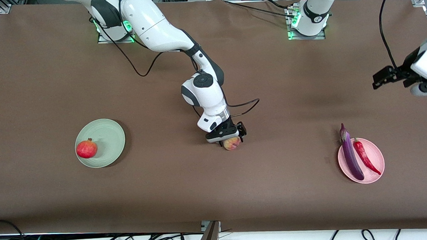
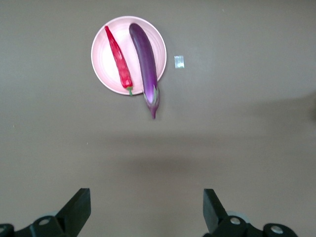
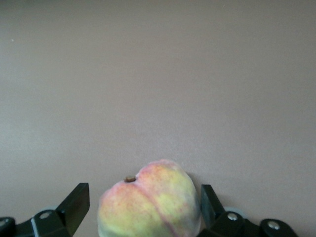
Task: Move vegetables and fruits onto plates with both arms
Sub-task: 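Lift the peach with the right gripper while the left gripper withdraws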
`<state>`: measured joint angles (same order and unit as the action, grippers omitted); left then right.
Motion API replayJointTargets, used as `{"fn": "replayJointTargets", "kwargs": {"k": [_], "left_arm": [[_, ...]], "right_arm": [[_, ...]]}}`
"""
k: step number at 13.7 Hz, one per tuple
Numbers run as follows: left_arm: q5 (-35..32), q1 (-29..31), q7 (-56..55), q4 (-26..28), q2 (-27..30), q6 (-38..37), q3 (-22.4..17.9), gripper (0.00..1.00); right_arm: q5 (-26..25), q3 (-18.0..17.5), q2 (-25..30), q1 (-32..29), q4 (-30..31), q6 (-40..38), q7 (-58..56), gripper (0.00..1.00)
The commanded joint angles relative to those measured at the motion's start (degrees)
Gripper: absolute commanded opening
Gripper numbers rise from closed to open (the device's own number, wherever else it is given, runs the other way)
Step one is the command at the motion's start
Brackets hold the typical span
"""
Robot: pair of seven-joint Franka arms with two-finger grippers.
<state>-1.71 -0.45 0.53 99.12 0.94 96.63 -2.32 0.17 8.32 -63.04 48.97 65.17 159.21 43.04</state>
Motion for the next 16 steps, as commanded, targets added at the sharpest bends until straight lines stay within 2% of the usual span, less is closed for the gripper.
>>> {"fn": "replayJointTargets", "kwargs": {"k": [1, 2, 4, 5, 6, 7, 8, 11, 12, 16], "left_arm": [[1.3, -1.2, 1.5, -3.4, -1.4, -0.6, -0.8, 1.00], [1.4, -1.0, 1.6, -5.8, -2.3, -3.1, -0.8, 1.00], [5.2, 0.2, 2.5, -6.7, -2.3, -5.7, -1.4, 1.00], [5.1, 0.4, 2.5, -6.7, -2.3, -5.5, -1.4, 1.00], [4.6, 0.3, 2.5, -6.7, -2.5, -5.4, -1.2, 1.00], [3.0, 0.2, 2.4, -6.7, -2.5, -5.4, -0.9, 1.00], [2.5, -0.2, 2.4, -6.6, -2.5, -5.3, -0.8, 1.00], [2.5, -0.3, 1.8, -6.5, -2.6, -4.7, -0.8, 1.00], [2.5, -0.3, 1.8, -6.4, -2.6, -4.3, -0.8, 1.00], [2.5, -0.2, 1.6, -6.5, -2.6, -4.4, -0.8, 1.00]], "right_arm": [[-0.9, 0.6, -1.7, 0.3, -2.2, 0.7, 1.5, 0.99], [-1.0, 0.6, -1.7, 0.3, -2.2, 0.7, 1.4, 0.99], [-1.0, 0.6, -1.9, 0.3, -2.2, 0.8, 1.4, 0.99], [-1.0, 0.6, -1.9, 0.3, -2.2, 0.8, 1.3, 0.88], [-1.0, 0.6, -1.9, 0.3, -2.2, 0.8, 1.3, 0.61], [-1.0, 0.6, -1.9, 0.3, -2.2, 0.8, 1.3, 0.41], [-1.0, 0.6, -1.9, 0.3, -2.2, 0.8, 0.9, 0.29], [-0.9, 0.6, -0.7, -0.3, -2.0, 0.0, 0.1, 0.26], [-0.7, 0.6, 0.8, -0.8, -2.0, -2.6, -0.1, 0.26], [0.4, 0.1, 9.7, -5.1, 0.5, -21.7, -5.8, 0.26]]}}
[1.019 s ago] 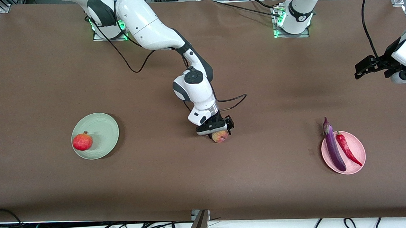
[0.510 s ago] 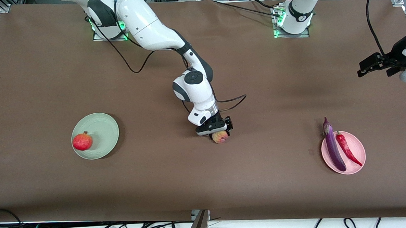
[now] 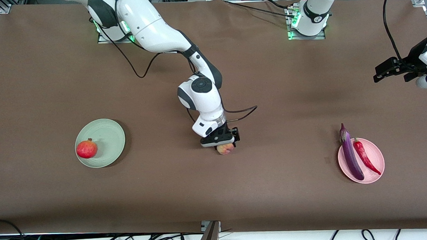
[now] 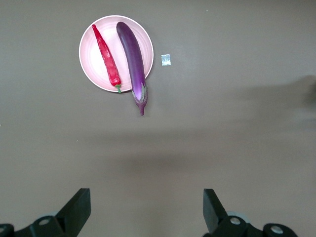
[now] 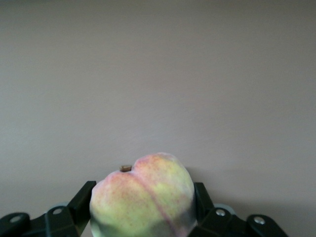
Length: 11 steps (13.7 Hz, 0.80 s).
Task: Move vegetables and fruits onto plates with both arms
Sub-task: 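Carry the peach with the right gripper over the green plate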
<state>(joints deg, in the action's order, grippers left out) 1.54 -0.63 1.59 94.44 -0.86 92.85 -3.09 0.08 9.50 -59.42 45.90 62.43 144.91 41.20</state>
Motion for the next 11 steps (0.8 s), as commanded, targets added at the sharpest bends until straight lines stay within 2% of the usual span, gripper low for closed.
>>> {"fn": "replayJointTargets", "kwargs": {"k": [1, 4, 6, 11], "left_arm": [[-0.7, 0.0, 0.4, -1.8, -0.8, -0.6, -0.1, 1.00], [-0.7, 0.0, 0.4, -1.7, -0.8, -0.8, -0.1, 1.00], [-0.7, 0.0, 0.4, -1.7, -0.8, -0.8, -0.1, 1.00], [-0.7, -0.2, 0.5, -1.6, -0.8, -1.0, -0.1, 1.00]], "right_arm": [[1.8, -1.1, 8.8, -3.3, 5.2, -10.7, -7.4, 0.26], [6.8, -1.0, 14.5, -8.7, 8.7, -21.4, -22.6, 0.26], [7.1, -0.8, 16.9, -12.7, 9.7, -28.3, -30.9, 0.26], [7.0, 0.5, 23.5, -20.0, 21.6, -29.6, -44.4, 0.26]]}}
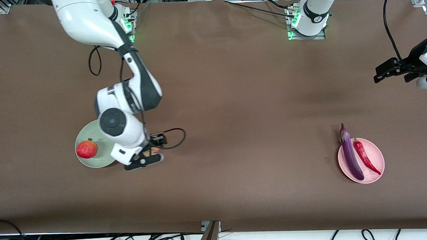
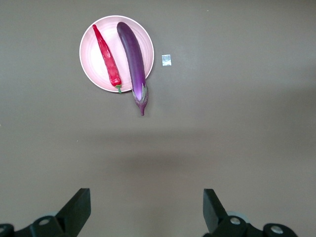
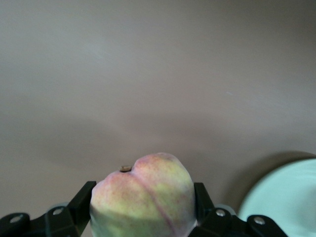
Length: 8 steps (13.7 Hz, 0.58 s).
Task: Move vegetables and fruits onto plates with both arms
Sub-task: 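Carry the peach with the right gripper over the green plate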
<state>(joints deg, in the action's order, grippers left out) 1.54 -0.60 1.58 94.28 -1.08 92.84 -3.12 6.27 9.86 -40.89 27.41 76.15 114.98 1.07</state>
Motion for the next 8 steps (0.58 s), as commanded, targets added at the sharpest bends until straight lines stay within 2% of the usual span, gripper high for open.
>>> {"fn": "replayJointTargets", "kwargs": {"k": [1, 4, 8], "left_arm": [[-0.7, -0.2, 0.4, -1.5, -0.6, -1.0, 0.0, 1.00], [-0.7, -0.2, 0.4, -1.5, -0.6, -1.1, 0.0, 1.00], [-0.7, -0.3, 0.5, -1.4, -0.6, -1.1, 0.0, 1.00]], "right_arm": [[0.9, 1.5, 5.6, -2.0, 10.2, 0.8, -6.5, 0.27], [0.9, 5.6, 5.6, -2.4, 14.2, 2.3, -11.9, 0.26], [0.9, 8.1, 5.4, -3.7, 22.3, 13.4, -18.2, 0.28]]}}
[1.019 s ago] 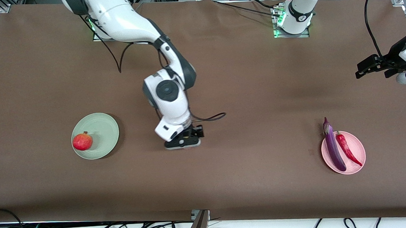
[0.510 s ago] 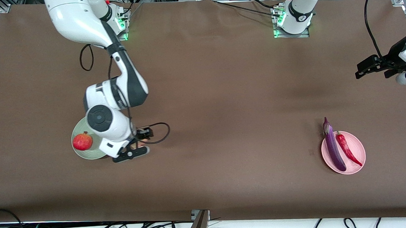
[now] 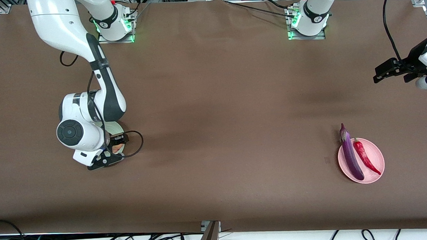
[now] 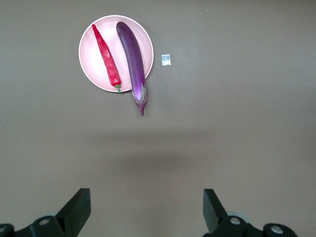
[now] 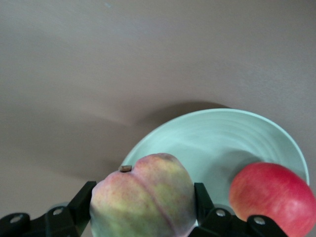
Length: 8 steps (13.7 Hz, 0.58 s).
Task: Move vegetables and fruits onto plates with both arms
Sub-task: 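Carry the peach with the right gripper over the green plate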
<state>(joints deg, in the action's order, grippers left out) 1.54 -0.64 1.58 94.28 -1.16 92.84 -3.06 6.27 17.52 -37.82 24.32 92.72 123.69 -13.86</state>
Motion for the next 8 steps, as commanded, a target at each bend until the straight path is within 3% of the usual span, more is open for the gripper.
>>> {"fn": "replayJointTargets", "kwargs": {"k": [1, 4, 5, 6, 7, 8], "left_arm": [[-0.7, -0.2, 0.5, -1.4, -0.5, -1.3, 0.0, 1.00], [-0.8, -0.2, 0.4, -1.3, -0.5, -1.3, 0.0, 1.00], [-0.7, -0.3, 0.4, -1.3, -0.5, -1.3, 0.1, 1.00], [-0.7, -0.3, 0.4, -1.3, -0.5, -1.3, 0.1, 1.00], [-0.7, -0.3, 0.4, -1.3, -0.5, -1.3, 0.1, 1.00], [-0.7, -0.3, 0.4, -1.3, -0.5, -1.3, 0.1, 1.00]], "right_arm": [[0.9, 0.4, 2.0, -1.4, 6.8, 6.4, -4.1, 0.28], [1.0, 0.3, 1.6, -2.6, 8.4, 9.3, -6.0, 0.28], [1.0, 0.3, 1.4, -2.8, 8.7, 9.6, -6.1, 0.35], [1.0, 0.3, 1.3, -2.9, 8.7, 9.5, -6.1, 0.75], [1.0, 0.3, 1.4, -2.9, 8.4, 9.1, -6.2, 1.00], [1.0, 0.2, 1.7, -2.8, 7.9, 8.9, -6.5, 1.00]]}}
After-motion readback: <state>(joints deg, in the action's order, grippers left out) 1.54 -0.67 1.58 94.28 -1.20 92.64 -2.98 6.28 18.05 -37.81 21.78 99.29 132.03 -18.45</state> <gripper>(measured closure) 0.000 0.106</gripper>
